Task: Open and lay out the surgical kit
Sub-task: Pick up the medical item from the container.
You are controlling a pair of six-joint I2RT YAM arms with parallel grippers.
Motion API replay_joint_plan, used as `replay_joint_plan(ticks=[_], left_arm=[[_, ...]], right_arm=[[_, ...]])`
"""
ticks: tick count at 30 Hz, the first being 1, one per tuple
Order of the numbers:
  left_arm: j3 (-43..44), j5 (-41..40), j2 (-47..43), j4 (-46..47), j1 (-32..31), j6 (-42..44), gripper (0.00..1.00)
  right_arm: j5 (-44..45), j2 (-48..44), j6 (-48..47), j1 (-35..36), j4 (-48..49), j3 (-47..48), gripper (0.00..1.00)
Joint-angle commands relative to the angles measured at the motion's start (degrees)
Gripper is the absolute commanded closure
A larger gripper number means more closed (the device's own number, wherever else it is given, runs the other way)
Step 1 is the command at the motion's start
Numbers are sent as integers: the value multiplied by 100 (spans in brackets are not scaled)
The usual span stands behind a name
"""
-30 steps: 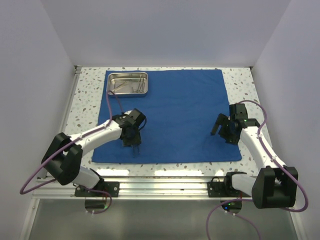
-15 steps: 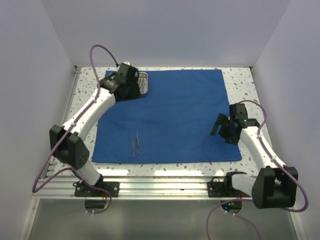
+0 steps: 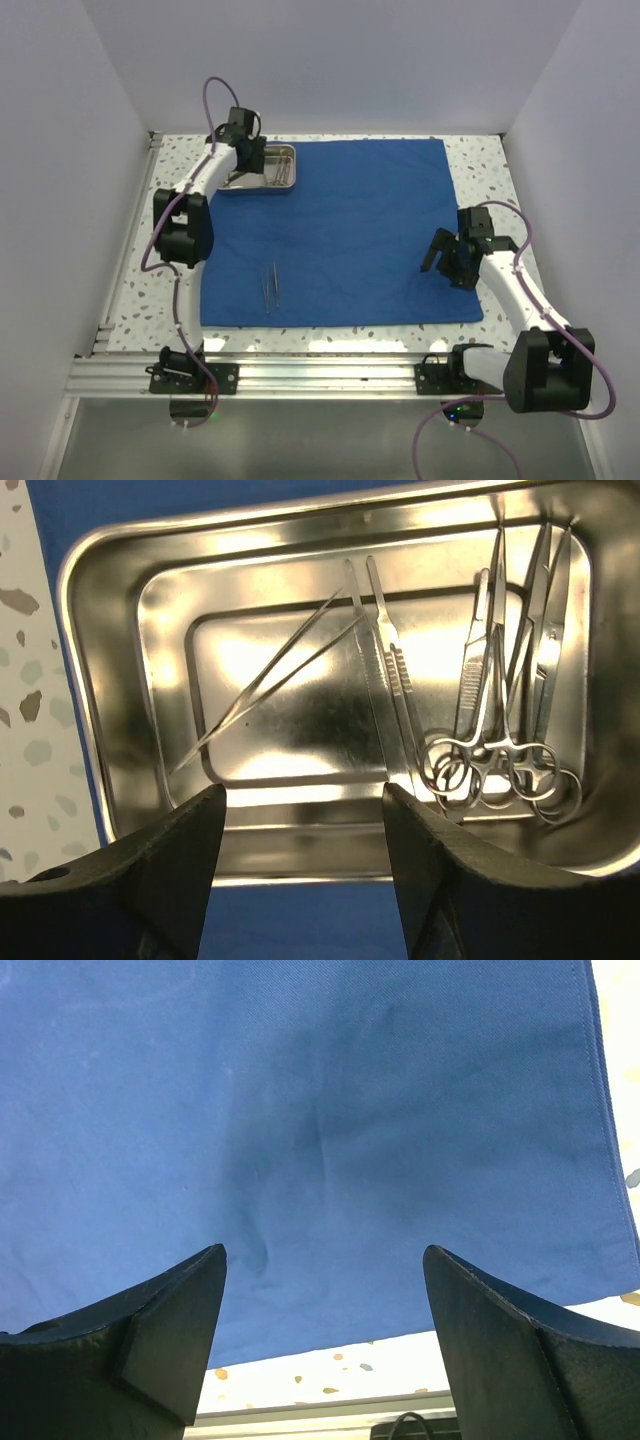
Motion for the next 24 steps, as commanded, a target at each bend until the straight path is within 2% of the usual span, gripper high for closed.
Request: replay_joint_plan(ticks=[1, 6, 10, 15, 18, 24], left_arm=[[451, 454, 26, 1016, 296, 601, 32], [1066, 805, 527, 1246, 463, 954, 31], [979, 1305, 685, 1772, 700, 953, 29], [1208, 1930, 1019, 1678, 894, 822, 31], [787, 2237, 897, 1834, 920, 891, 37], [-189, 2756, 431, 2169, 947, 953, 39]], right_arm=[[-6, 78, -91, 17, 27, 23, 16], [144, 246, -65, 9, 1, 40, 16], [284, 369, -12, 9, -51, 84, 16], [425, 535, 32, 9, -78, 172, 16], [443, 667, 119, 9, -87, 225, 17], [425, 834, 234, 17, 1, 207, 17]])
